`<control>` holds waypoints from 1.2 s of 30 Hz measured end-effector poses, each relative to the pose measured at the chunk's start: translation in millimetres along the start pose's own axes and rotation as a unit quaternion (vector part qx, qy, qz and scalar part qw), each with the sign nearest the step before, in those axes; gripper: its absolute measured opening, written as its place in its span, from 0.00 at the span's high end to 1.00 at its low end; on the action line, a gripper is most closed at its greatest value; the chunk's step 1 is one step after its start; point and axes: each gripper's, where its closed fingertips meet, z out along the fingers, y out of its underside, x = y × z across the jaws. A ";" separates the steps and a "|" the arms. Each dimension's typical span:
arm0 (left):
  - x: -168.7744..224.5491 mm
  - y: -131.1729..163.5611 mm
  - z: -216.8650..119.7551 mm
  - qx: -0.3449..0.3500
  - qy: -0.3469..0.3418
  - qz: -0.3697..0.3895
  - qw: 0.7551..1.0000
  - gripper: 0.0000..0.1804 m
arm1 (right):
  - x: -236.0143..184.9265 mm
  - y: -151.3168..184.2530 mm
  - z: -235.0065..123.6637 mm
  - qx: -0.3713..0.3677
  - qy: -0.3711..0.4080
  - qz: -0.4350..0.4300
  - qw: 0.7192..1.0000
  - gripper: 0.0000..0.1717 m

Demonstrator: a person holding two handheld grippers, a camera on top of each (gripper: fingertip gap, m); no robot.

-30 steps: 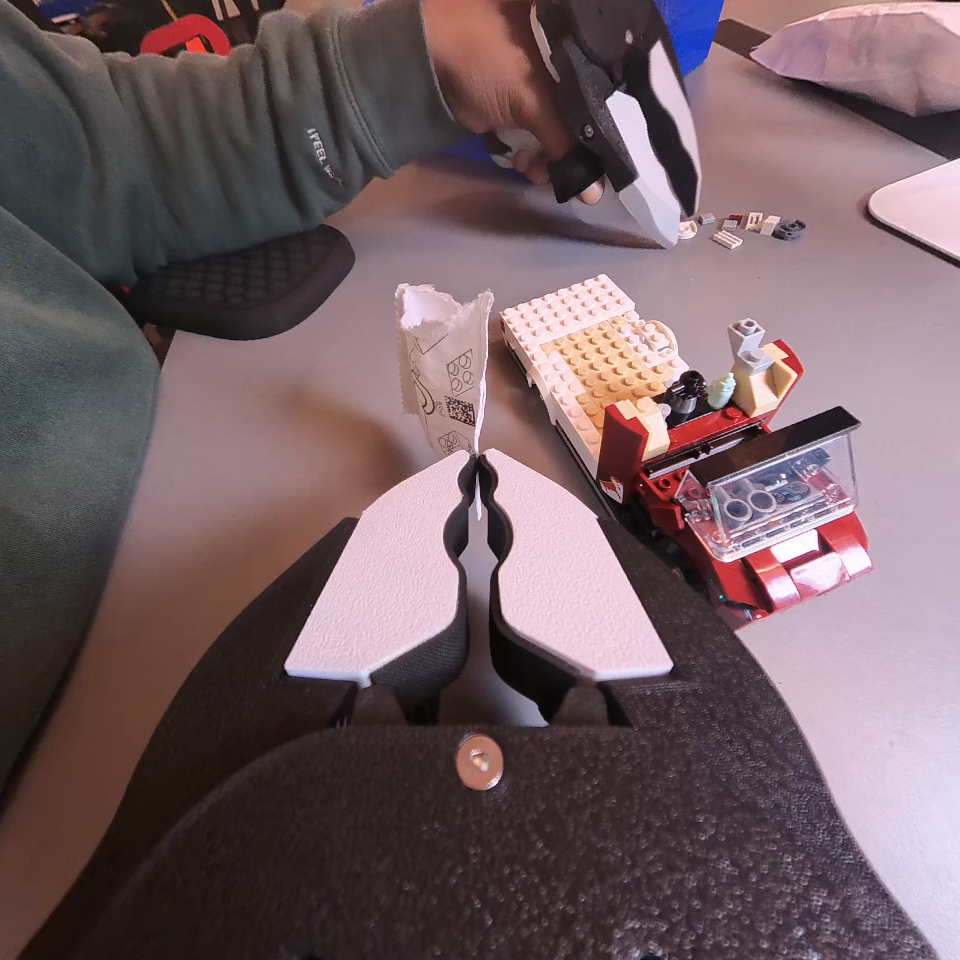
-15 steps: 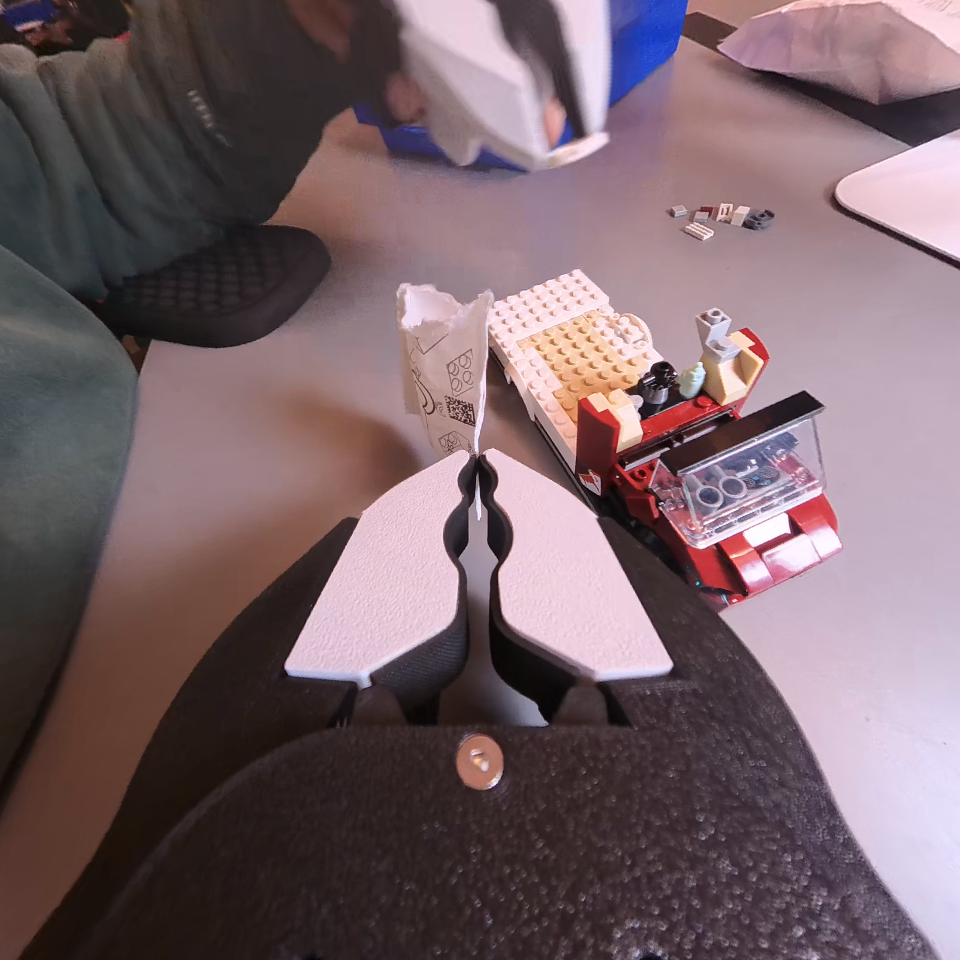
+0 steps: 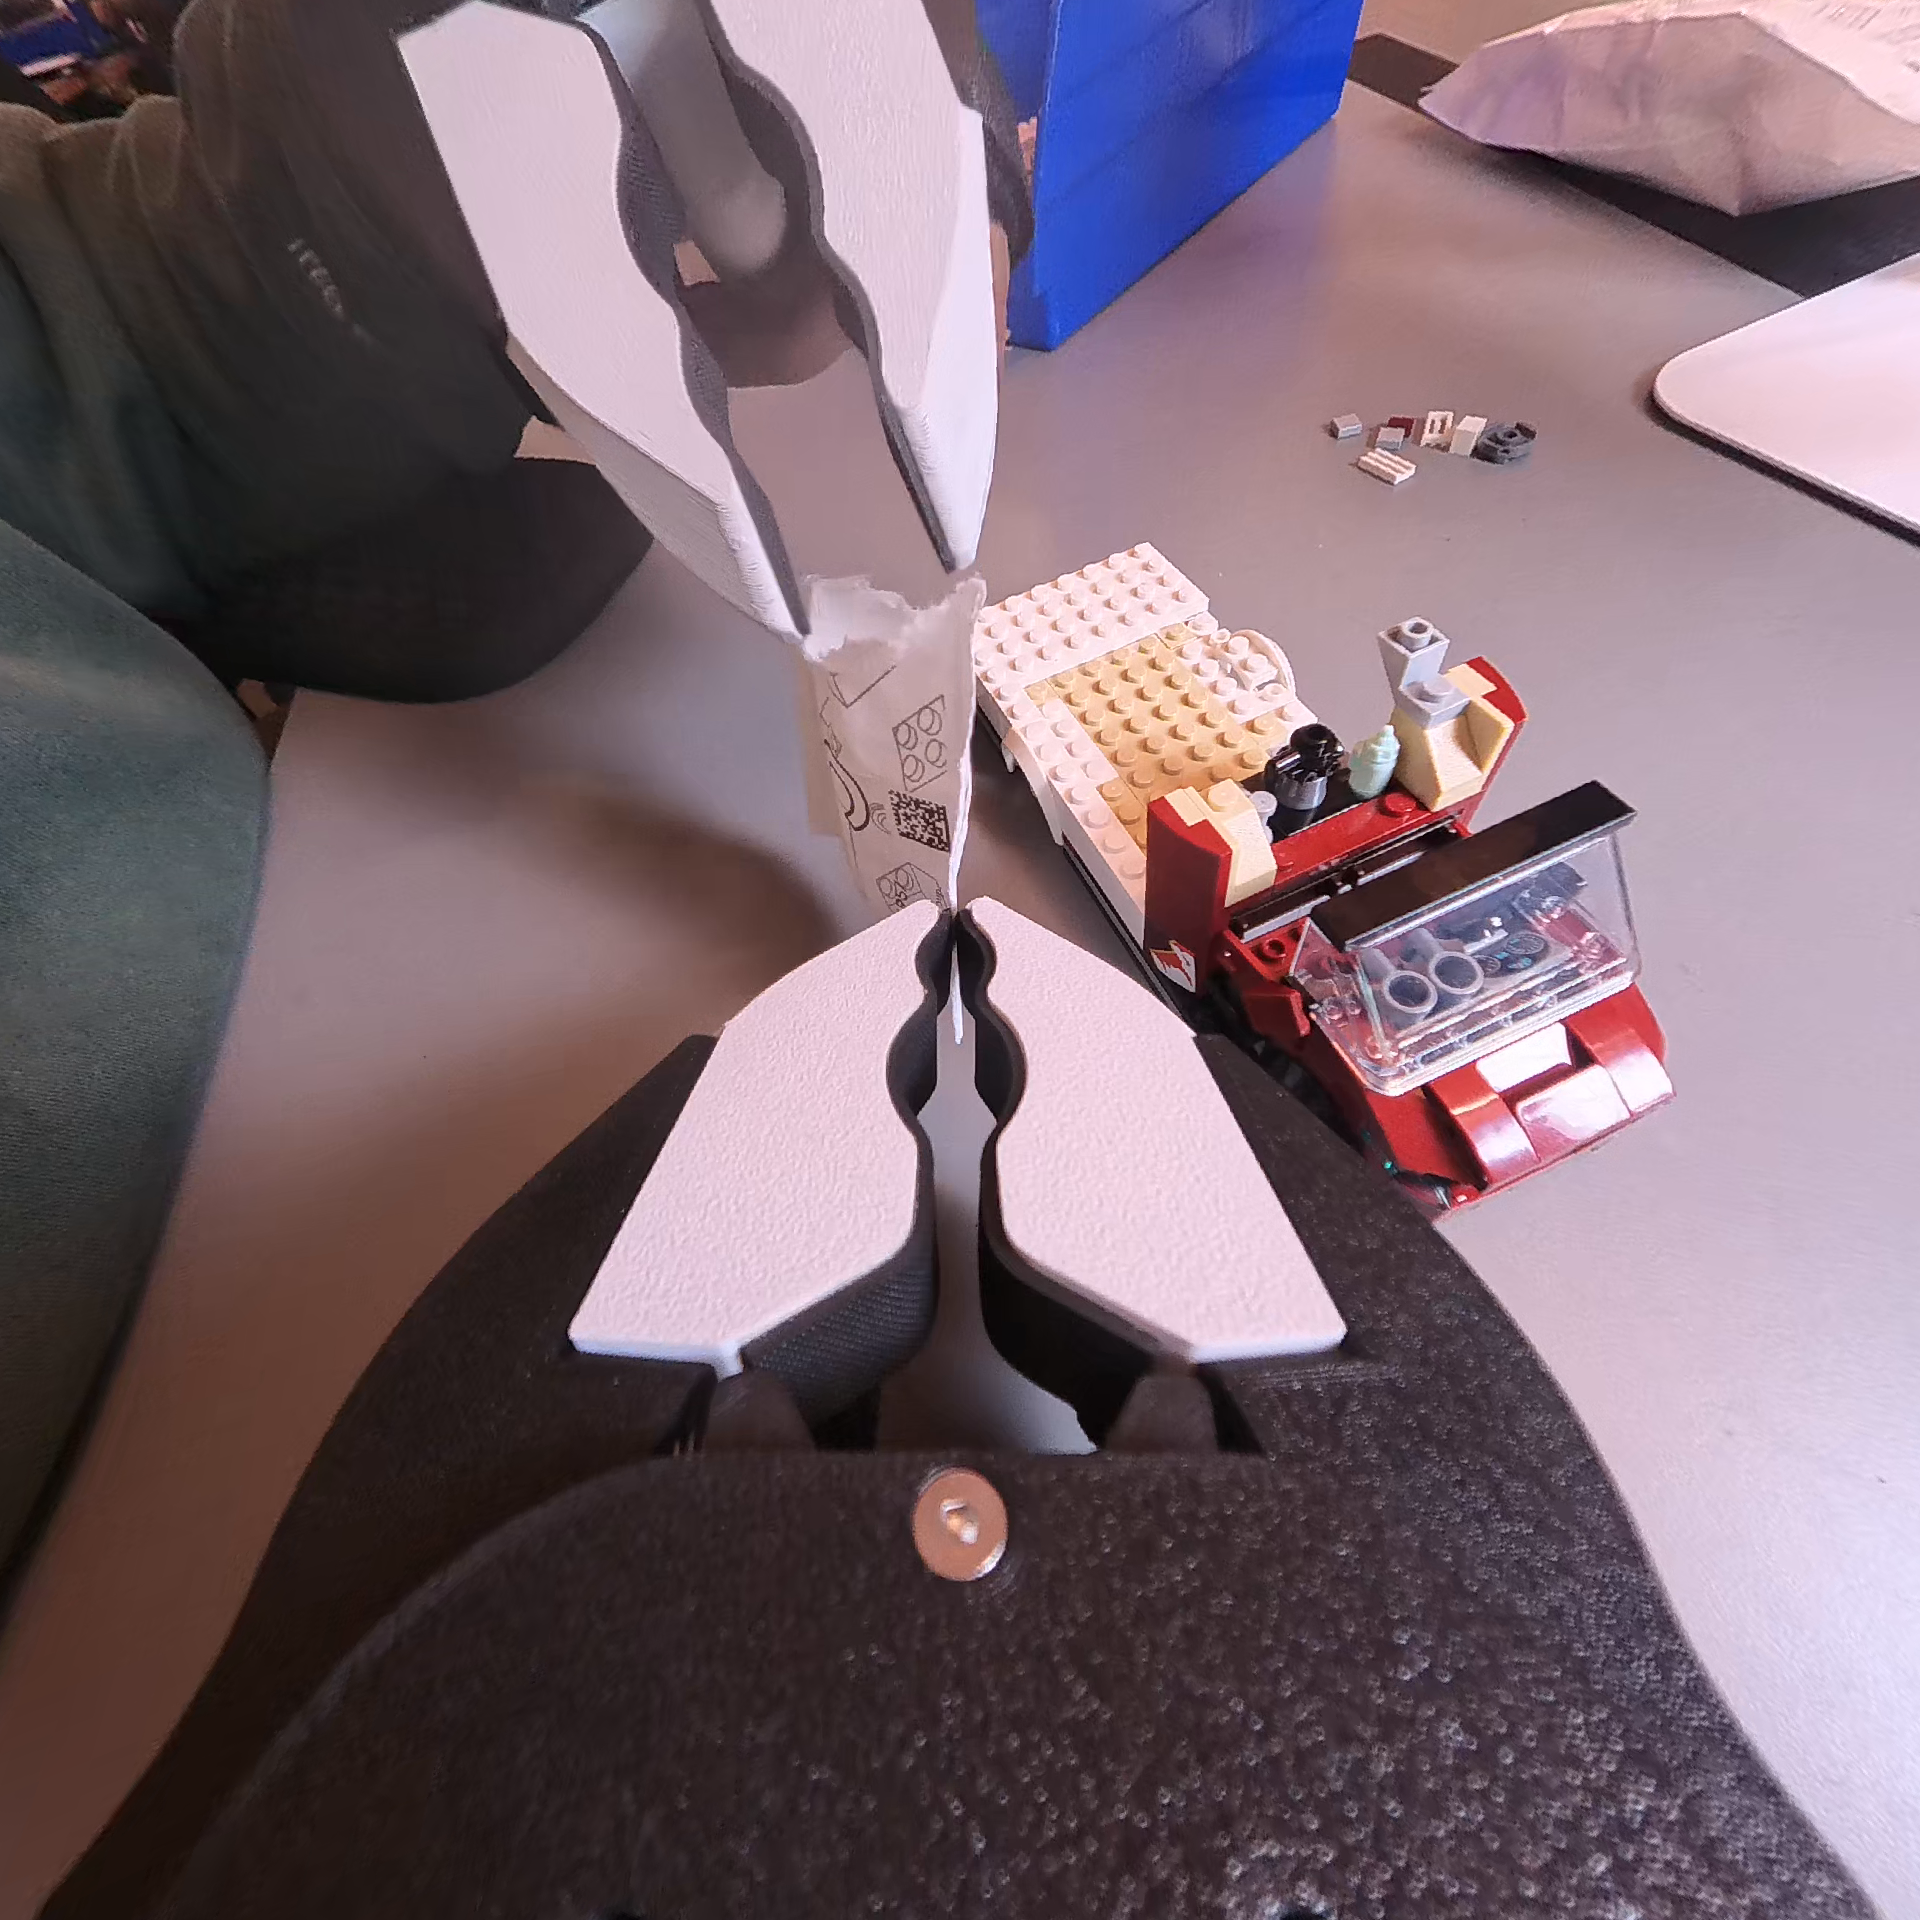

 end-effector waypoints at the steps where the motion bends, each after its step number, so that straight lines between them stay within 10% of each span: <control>1: -0.2 -0.7 -0.9 0.004 0.002 -0.001 1.000 0.86 | 0.1 0.0 0.0 0.000 0.000 0.000 1.000 0.99; 7: -60.9 4.2 -24.9 0.055 -0.113 -0.076 0.989 0.84 | 1.7 0.7 0.3 -0.003 0.011 -0.008 1.000 0.99; 15: -180.0 139.9 -72.9 -0.081 -0.377 -0.248 0.889 0.77 | 11.4 3.1 0.2 -0.016 0.053 -0.013 0.998 0.99; 24: -189.9 184.3 -81.3 -0.146 -0.373 -0.299 0.866 0.70 | 20.8 3.1 -2.9 -0.018 0.082 -0.003 0.996 1.00; 36: -165.4 184.5 -73.2 -0.130 -0.261 -0.343 0.893 0.73 | 25.9 3.2 -4.6 -0.016 0.094 0.007 0.995 1.00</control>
